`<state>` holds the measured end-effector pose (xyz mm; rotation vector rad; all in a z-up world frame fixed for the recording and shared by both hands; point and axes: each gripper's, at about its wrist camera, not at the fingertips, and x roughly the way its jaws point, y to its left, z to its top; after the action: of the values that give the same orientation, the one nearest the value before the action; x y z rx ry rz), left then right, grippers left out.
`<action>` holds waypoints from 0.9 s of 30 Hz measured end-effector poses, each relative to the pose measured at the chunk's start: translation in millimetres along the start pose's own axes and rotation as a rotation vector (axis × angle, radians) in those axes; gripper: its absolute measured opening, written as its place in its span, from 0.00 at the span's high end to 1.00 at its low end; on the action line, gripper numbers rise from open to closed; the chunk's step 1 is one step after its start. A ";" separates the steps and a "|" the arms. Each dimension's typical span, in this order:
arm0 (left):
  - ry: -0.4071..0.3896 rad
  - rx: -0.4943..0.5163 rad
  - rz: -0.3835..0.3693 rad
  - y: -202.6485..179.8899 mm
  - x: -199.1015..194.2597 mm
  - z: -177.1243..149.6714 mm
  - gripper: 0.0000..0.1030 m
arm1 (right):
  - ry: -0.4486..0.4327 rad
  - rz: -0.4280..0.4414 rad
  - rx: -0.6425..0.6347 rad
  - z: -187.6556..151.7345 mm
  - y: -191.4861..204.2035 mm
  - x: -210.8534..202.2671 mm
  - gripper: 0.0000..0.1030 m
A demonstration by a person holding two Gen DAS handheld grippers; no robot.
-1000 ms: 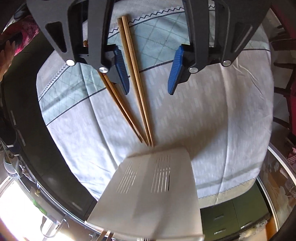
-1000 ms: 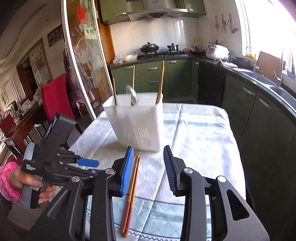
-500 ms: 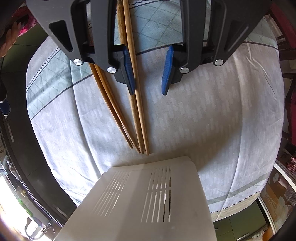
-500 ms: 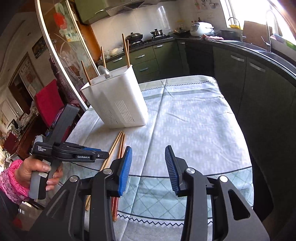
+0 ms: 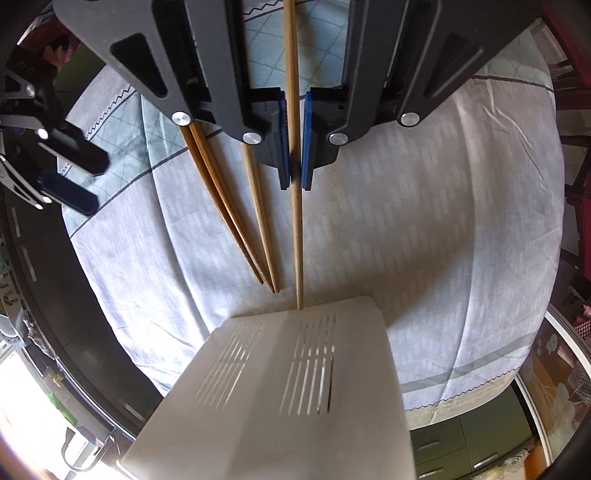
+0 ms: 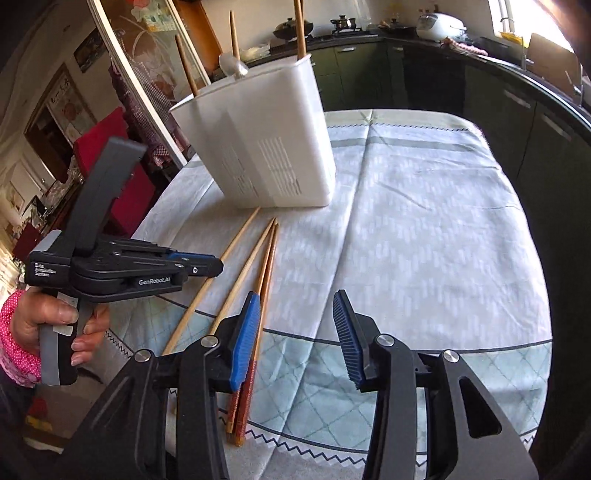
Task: Organize utensils
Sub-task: 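Lower the left gripper onto a wooden chopstick and close on it, then close the right gripper on a chopstick while the left gripper lifts its chopstick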
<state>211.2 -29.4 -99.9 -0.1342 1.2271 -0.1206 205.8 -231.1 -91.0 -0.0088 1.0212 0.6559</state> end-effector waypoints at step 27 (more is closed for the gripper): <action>-0.438 0.061 -0.009 29.6 -113.6 -60.5 0.94 | 0.151 -0.204 -0.180 18.2 44.0 79.3 0.73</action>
<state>117.0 16.1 -19.4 -0.1057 0.7850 -0.1286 225.3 -150.1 -131.2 -0.3198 1.0863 0.5638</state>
